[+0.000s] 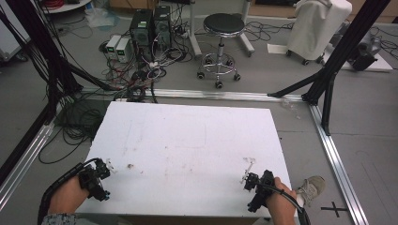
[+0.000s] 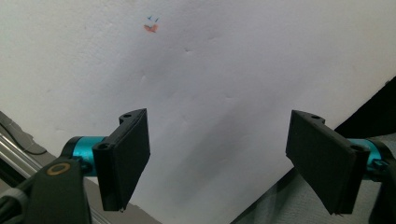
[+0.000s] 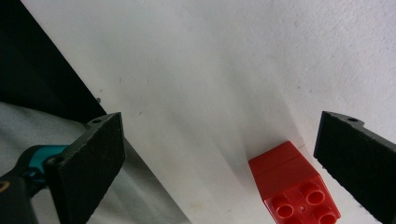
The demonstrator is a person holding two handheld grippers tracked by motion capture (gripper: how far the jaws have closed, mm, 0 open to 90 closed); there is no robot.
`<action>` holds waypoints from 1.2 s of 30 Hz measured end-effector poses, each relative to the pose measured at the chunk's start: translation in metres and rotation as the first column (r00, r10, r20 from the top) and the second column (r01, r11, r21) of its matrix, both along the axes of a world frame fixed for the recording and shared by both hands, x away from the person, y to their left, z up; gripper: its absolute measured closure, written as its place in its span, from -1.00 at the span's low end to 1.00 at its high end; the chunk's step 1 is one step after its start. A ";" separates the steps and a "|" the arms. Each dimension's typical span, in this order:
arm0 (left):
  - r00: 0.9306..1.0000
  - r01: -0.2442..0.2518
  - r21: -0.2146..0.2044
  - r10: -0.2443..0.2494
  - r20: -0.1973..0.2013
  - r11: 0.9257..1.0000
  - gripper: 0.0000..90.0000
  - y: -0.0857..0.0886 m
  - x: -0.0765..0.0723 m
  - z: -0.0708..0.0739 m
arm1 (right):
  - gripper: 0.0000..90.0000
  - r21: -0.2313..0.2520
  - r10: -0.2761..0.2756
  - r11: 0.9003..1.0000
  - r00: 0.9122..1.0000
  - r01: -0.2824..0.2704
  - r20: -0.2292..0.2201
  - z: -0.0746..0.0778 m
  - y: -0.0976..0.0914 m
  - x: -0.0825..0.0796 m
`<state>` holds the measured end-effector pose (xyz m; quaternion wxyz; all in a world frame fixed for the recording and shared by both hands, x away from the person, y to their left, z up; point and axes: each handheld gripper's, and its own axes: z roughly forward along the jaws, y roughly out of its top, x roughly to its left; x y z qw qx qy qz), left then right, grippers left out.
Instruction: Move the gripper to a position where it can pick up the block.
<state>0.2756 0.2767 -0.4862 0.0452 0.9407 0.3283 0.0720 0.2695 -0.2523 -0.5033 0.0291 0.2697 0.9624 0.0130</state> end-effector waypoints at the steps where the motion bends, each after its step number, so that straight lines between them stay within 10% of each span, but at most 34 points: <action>1: 1.000 -0.001 -0.001 0.001 -0.004 1.000 -0.51 0.000 0.000 0.000 | -0.96 0.003 0.000 1.000 1.000 0.000 0.003 0.000 0.000 0.000; 36: 1.000 -0.007 -0.012 0.007 0.004 1.000 -0.51 -0.001 -0.001 -0.001 | -0.96 0.007 0.011 1.000 1.000 -0.011 0.013 0.003 0.000 0.000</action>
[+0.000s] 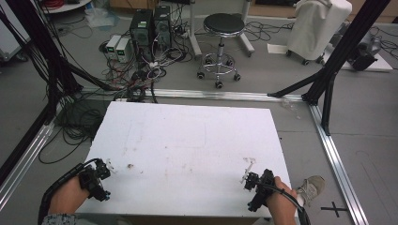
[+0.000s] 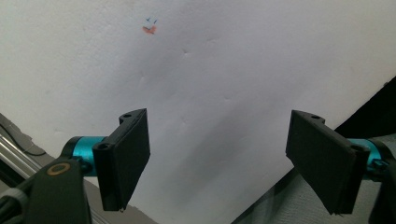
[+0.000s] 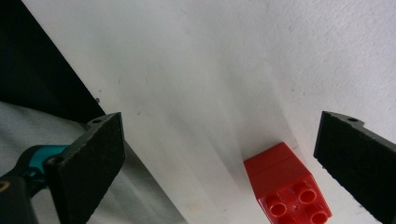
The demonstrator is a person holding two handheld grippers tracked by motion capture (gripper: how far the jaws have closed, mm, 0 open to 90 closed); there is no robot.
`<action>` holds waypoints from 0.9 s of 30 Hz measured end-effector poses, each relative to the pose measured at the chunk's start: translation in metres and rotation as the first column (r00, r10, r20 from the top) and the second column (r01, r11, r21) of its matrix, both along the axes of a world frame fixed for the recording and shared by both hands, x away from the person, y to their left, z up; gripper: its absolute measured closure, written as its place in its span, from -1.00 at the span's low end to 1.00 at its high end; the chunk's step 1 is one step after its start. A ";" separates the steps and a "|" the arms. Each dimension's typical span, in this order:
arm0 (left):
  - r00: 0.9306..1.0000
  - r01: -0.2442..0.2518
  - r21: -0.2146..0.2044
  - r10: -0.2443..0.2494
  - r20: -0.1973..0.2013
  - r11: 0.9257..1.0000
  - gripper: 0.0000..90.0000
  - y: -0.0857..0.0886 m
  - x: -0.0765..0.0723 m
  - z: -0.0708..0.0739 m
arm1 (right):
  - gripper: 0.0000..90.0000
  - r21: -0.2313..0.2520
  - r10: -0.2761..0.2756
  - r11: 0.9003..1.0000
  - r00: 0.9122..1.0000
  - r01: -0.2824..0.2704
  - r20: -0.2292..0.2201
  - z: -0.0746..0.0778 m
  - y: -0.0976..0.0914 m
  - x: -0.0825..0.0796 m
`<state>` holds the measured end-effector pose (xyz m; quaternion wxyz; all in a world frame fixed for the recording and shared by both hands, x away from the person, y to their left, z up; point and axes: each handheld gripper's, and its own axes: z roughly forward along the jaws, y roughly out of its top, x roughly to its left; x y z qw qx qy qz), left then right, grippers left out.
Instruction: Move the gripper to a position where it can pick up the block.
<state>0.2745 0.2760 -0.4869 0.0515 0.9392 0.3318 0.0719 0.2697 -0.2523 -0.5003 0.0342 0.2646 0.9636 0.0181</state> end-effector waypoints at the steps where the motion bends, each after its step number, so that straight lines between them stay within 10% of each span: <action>1: 1.000 -0.001 -0.001 0.001 -0.002 1.000 -0.51 0.000 0.000 0.000 | -0.96 -0.003 0.004 1.000 1.000 -0.004 0.006 0.000 0.000 0.000; 27: 1.000 0.003 0.003 -0.003 -0.001 1.000 -0.51 0.001 0.000 0.002 | -0.97 -0.003 0.089 0.996 0.995 -0.089 0.047 0.010 -0.011 -0.004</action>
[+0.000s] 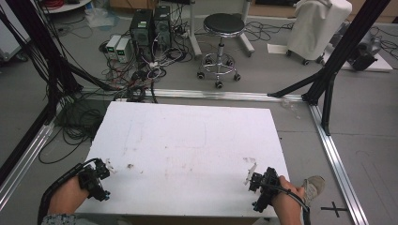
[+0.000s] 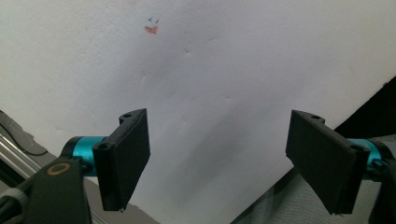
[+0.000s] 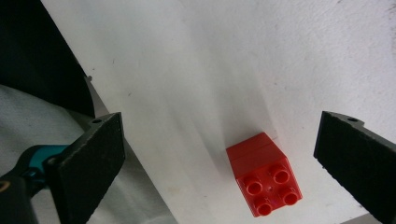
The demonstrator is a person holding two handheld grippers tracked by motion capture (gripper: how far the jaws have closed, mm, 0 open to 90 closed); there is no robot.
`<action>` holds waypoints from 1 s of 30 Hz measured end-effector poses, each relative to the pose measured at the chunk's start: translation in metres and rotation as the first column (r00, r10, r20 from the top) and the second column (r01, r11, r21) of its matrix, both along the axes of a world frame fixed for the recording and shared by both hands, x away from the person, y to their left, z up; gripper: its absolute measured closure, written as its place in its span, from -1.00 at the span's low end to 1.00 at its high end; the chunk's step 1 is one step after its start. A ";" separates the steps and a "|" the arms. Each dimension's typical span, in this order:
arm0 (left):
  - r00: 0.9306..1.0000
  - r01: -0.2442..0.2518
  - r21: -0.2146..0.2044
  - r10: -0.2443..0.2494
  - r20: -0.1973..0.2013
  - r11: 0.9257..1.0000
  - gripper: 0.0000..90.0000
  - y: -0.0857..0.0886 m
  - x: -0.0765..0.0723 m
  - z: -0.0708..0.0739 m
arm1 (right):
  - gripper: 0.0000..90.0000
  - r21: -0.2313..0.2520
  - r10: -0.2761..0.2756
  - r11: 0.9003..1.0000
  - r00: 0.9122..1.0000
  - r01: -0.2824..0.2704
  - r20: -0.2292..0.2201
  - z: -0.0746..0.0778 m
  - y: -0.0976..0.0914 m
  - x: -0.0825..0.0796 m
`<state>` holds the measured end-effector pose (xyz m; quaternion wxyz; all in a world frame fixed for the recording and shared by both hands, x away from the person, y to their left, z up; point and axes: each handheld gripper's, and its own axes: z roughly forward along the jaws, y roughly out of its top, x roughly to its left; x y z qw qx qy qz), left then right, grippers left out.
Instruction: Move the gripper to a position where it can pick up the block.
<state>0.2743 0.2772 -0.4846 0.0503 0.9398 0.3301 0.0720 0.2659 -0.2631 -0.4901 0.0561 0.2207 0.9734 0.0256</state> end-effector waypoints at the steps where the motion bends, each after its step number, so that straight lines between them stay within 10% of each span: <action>1: 1.000 0.000 0.000 0.000 0.001 1.000 -0.51 0.000 0.000 0.000 | -0.96 0.004 0.008 1.000 1.000 -0.008 0.003 0.001 -0.001 0.000; 30: 1.000 0.003 -0.007 -0.003 0.010 1.000 -0.51 0.000 0.000 0.001 | -0.96 0.015 0.208 0.978 0.978 -0.207 -0.034 0.007 -0.036 0.006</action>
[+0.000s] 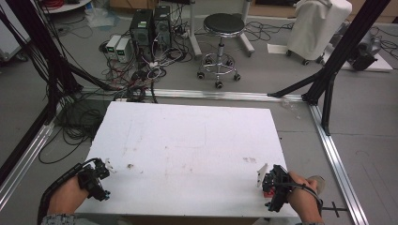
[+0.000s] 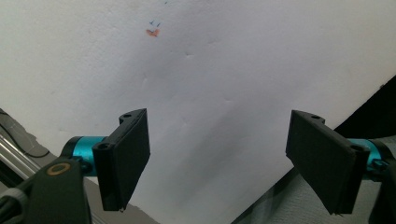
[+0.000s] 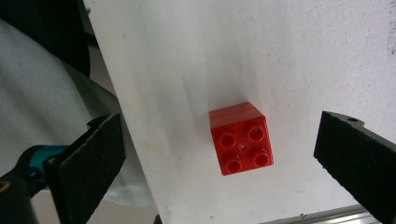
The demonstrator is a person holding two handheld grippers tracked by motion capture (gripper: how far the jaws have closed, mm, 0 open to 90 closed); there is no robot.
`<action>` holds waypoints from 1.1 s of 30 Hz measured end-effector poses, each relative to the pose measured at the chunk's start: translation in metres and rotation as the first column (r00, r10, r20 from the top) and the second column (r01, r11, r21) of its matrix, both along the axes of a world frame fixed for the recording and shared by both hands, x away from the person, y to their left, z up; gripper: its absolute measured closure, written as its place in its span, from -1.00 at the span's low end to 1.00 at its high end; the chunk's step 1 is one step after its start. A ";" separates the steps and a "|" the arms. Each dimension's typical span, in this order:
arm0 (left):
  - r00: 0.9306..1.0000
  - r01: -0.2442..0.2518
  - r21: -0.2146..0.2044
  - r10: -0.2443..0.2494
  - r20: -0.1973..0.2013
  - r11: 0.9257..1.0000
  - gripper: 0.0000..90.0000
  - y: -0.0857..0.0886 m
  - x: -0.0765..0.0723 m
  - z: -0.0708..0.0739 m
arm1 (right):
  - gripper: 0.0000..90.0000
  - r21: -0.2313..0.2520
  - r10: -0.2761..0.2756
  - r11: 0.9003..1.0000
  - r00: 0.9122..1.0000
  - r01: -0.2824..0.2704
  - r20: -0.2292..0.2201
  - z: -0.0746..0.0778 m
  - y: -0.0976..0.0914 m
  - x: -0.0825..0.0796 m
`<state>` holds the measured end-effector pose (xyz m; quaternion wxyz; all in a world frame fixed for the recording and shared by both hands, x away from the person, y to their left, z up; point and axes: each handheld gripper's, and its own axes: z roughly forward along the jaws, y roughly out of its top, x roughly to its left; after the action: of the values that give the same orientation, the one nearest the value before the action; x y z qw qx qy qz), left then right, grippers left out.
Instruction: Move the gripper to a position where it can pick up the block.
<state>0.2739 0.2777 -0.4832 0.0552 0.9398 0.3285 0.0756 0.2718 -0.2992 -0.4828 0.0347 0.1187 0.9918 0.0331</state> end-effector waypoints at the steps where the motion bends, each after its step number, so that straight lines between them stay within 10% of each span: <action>1: 1.000 -0.004 -0.003 0.004 -0.002 1.000 -0.51 0.000 0.000 0.000 | -0.96 0.000 0.000 1.000 1.000 0.000 0.000 0.000 0.000 0.000; 12: 1.000 -0.005 -0.006 0.005 -0.002 1.000 -0.51 0.002 0.000 -0.001 | -0.96 -0.034 0.169 0.985 0.985 -0.168 0.024 -0.001 -0.012 0.002; 33: 1.000 -0.007 -0.008 0.007 -0.003 1.000 -0.51 0.002 0.000 -0.002 | -0.96 -0.002 0.195 0.981 0.981 -0.195 -0.004 -0.024 -0.019 0.019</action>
<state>0.2742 0.2795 -0.4856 0.0583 0.9386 0.3320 0.0730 0.2912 -0.3180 -0.5064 0.0295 0.0208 0.9987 0.0347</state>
